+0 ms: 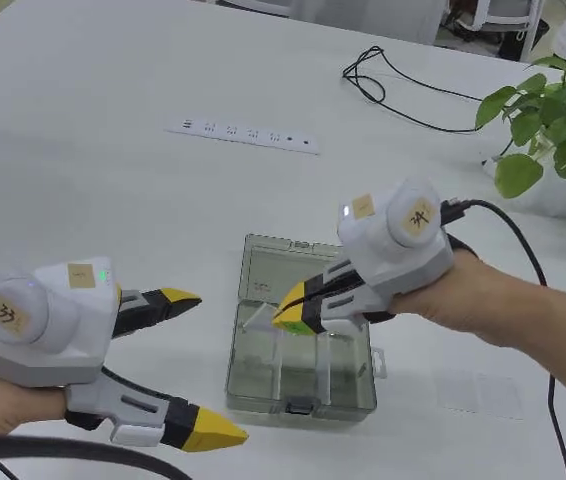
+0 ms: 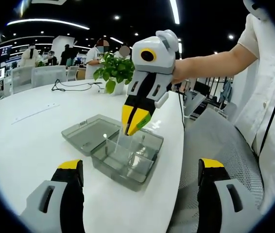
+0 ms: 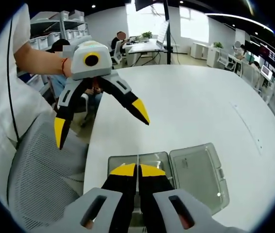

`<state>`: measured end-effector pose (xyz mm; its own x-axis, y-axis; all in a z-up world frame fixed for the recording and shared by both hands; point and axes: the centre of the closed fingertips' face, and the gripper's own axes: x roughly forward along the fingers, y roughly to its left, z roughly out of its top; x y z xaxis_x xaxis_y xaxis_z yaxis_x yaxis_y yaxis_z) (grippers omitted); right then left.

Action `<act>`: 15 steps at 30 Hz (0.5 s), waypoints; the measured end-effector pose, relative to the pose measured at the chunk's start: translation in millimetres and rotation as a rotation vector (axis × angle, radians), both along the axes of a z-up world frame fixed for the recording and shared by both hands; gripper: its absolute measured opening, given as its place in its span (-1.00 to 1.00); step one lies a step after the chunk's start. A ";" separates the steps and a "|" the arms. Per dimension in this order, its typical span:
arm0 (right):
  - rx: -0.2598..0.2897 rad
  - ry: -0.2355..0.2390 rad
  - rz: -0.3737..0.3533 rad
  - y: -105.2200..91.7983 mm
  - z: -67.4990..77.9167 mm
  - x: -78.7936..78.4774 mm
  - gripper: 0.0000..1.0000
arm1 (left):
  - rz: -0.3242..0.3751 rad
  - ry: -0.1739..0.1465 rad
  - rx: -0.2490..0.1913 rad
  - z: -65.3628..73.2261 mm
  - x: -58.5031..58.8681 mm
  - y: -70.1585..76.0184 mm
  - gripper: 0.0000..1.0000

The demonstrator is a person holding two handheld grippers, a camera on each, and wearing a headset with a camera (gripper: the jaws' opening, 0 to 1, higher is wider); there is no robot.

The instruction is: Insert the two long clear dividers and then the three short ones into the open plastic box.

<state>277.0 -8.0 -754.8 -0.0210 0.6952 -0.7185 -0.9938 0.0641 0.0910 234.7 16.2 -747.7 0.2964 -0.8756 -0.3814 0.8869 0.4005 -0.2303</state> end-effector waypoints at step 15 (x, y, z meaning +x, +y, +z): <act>-0.017 -0.011 0.008 1.7 -10.4 0.6 -0.95 | 0.002 0.005 -0.009 -1.1 -0.1 -1.3 1.00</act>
<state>277.6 -6.3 -765.2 -0.0188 0.6824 -0.7307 -0.9952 0.0576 0.0794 234.6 14.9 -748.9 0.2964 -0.8782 -0.3753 0.8847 0.4005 -0.2384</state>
